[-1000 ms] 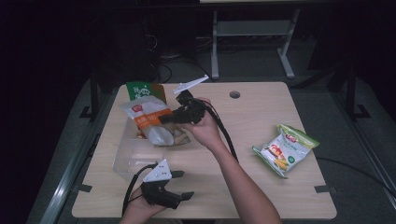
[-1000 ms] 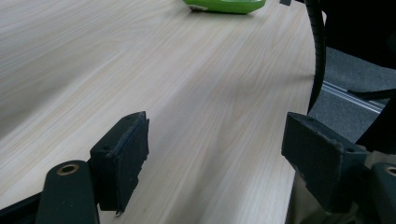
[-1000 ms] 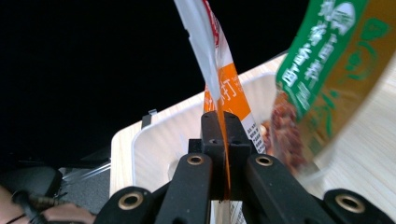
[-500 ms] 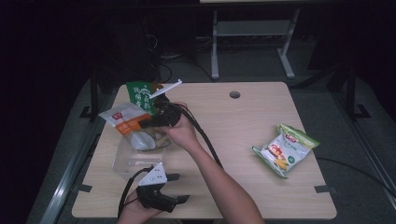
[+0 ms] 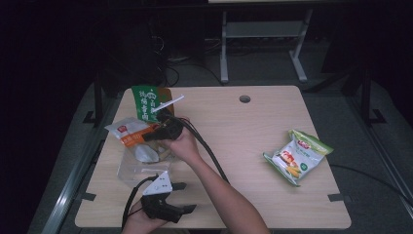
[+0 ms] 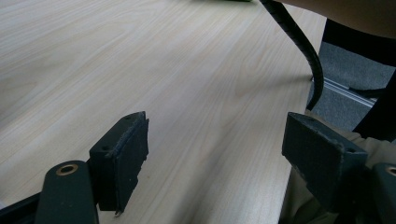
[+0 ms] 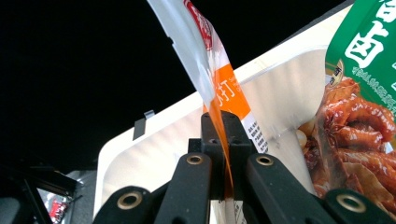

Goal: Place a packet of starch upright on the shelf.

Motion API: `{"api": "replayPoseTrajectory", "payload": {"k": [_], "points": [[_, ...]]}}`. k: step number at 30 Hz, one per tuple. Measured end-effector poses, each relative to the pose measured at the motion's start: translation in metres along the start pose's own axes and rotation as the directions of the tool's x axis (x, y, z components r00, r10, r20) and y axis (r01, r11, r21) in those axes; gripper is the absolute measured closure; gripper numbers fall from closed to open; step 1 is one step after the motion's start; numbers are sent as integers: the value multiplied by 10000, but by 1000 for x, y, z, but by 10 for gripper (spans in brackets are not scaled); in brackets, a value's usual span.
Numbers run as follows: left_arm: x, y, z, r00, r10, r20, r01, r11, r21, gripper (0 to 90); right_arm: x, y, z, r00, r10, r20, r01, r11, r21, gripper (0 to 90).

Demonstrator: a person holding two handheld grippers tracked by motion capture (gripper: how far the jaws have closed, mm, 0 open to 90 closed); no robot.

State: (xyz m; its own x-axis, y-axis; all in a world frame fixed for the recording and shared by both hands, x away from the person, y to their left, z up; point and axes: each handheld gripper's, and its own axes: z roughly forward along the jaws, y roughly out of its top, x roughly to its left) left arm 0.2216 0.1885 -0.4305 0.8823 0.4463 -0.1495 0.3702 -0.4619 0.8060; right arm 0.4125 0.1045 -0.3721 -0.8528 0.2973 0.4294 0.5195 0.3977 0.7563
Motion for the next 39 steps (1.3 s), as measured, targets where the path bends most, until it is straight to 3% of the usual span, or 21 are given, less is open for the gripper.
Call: {"api": "replayPoseTrajectory", "payload": {"k": [5, 9, 16, 26, 39], "points": [[0, 0, 0, 10000, -85, -1, 85, 10000, -1, 222, 5, 1, -10, 9992, -311, 243, 301, 9987, 405, 817], [0, 0, 2, 10000, -65, 28, 65, 10000, 29, 222, 6, -2, -17, 9972, -607, 444, 567, 9945, 881, 813], [0, 1, 4, 10000, 9, 52, -10, 10000, 56, 222, -2, -12, -23, 9975, -476, 514, 410, 9917, 1218, 864], [1, 1, 7, 10000, -59, 58, 59, 9999, 120, 222, -5, -20, -39, 9996, -242, 145, 228, 9955, 920, 817], [0, 2, 9, 9999, -111, 59, 110, 9999, 106, 222, -4, -33, -74, 9994, -246, 264, 228, 9976, 655, 736]]}}
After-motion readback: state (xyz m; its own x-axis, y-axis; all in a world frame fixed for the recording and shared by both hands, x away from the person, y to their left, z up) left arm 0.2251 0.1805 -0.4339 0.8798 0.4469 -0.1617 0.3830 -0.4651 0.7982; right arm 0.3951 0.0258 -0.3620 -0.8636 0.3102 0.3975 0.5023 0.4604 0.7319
